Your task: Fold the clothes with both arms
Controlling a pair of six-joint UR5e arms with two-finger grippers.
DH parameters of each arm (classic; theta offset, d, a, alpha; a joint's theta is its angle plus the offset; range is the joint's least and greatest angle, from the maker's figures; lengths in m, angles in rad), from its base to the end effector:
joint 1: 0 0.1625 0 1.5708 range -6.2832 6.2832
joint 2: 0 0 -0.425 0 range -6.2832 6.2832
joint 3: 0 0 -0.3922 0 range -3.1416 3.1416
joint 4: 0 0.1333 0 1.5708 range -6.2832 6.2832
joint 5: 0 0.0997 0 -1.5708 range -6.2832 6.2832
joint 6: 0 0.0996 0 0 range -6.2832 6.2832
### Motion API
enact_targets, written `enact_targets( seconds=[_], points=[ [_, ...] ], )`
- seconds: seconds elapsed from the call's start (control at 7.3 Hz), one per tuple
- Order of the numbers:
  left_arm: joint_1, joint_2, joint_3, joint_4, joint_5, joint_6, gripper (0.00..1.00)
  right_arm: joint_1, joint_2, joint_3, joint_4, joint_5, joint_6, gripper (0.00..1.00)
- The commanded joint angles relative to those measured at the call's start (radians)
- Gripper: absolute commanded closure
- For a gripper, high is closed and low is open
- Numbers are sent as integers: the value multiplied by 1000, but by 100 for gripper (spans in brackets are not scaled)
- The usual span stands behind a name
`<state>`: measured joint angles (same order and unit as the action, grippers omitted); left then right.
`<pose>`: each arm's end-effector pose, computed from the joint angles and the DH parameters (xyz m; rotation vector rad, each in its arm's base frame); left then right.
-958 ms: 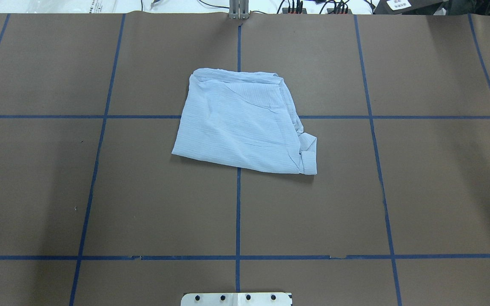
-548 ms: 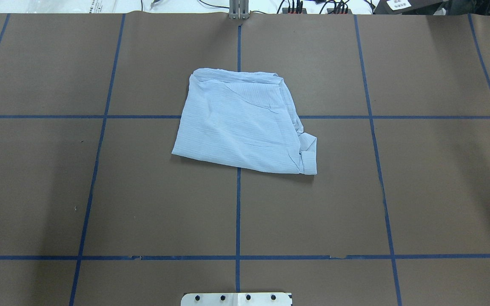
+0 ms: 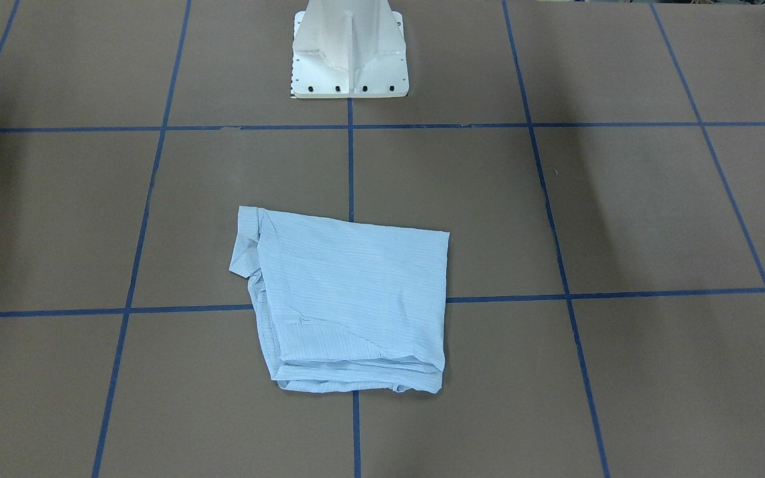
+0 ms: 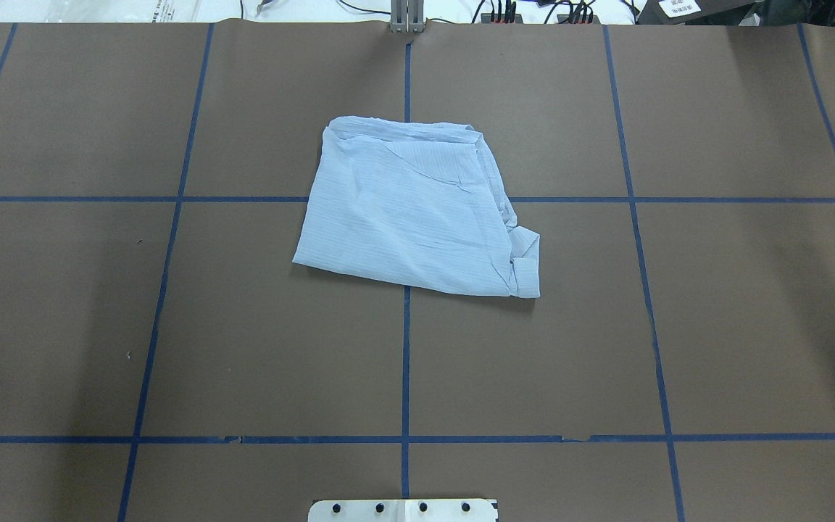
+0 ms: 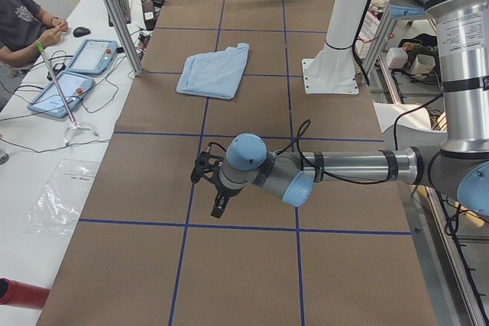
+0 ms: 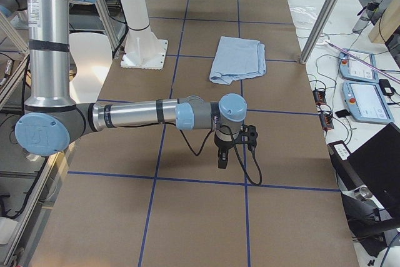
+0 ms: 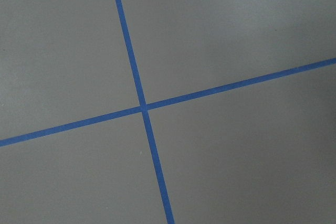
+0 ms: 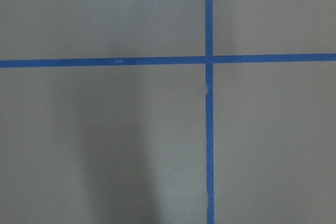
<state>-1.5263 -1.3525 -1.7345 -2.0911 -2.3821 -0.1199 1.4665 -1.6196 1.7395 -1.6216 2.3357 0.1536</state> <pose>-0.0424 -0.4218 0.6153 0.3725 0.8289 0.1187 0.0147 -0.4772 0.6049 -0.0332 -0.7667 0.0204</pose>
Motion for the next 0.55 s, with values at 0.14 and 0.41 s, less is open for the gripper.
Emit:
enact_targets(
  seconds=[0.14,0.41],
  points=[
    [-1,6,-3,16,0,2,0,-2,0,-2,0,-1,1,0],
    [-1,7,0,17,4,2,0,0,-2,-2,0,-1,1,0]
  ],
)
